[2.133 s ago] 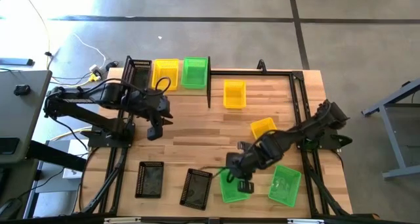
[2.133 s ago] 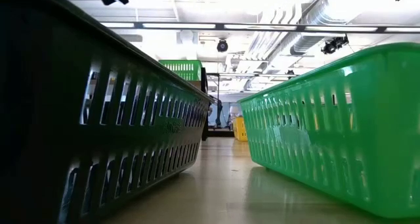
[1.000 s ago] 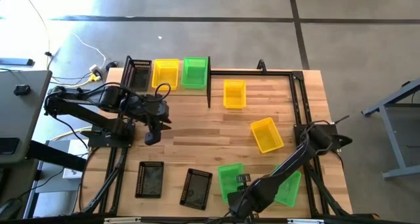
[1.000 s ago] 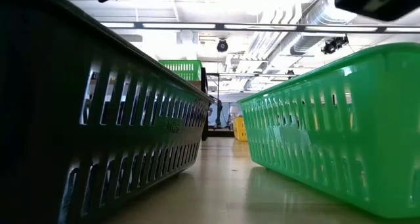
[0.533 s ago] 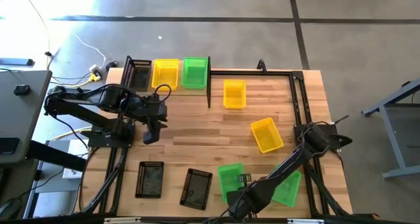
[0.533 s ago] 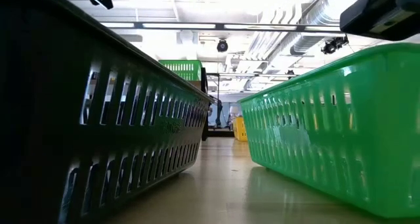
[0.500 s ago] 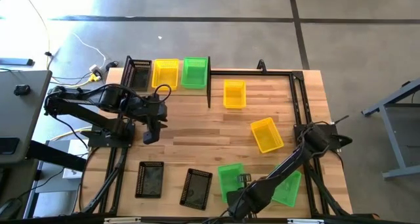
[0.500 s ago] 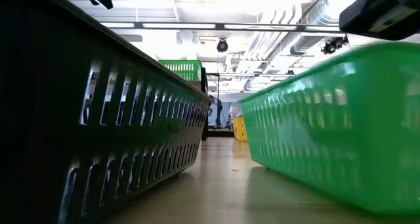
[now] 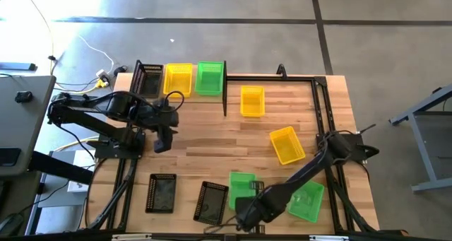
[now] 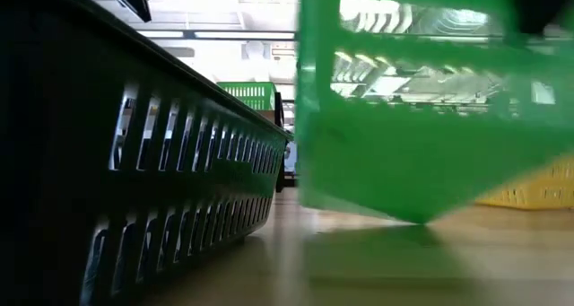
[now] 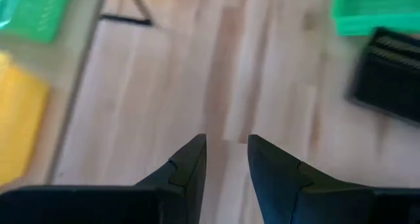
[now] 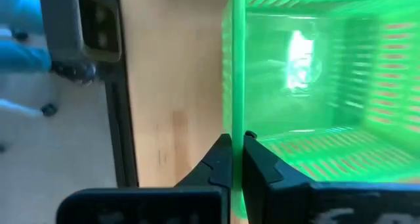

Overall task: Stack baskets on shelf by color
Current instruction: Stack the left green bin on top of the green bin

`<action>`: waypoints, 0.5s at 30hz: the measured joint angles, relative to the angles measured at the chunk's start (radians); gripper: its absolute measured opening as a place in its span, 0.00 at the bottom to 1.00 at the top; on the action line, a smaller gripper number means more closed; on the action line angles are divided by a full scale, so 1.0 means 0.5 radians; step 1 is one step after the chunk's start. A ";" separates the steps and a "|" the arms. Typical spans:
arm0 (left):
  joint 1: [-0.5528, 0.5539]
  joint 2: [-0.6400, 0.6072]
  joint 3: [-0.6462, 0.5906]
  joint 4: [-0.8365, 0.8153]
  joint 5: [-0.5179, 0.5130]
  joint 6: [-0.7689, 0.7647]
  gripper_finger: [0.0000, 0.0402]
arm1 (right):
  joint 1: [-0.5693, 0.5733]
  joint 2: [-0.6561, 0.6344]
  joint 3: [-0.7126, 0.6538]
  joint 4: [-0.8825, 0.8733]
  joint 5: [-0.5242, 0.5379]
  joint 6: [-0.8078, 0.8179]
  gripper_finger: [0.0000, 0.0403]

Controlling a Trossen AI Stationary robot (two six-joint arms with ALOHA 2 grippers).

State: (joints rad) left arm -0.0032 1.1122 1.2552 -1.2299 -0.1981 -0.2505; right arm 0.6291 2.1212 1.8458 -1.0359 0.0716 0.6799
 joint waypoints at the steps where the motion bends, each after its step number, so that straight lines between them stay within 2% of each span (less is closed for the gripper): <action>1: 0.000 0.000 0.000 -0.025 -0.047 -0.028 0.25 | -0.025 0.000 0.038 -0.043 0.011 -0.015 0.00; 9: 0.000 0.000 0.000 -0.177 -0.309 -0.206 0.25 | -0.268 -0.001 0.330 -0.199 0.135 -0.214 0.00; 15: -0.001 0.000 0.000 -0.182 -0.307 -0.234 0.25 | -0.445 -0.001 0.550 -0.327 0.222 -0.379 0.00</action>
State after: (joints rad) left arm -0.0036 1.1122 1.2552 -1.3209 -0.3514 -0.3674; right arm 0.4065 2.1208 2.1208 -1.1996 0.1828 0.4904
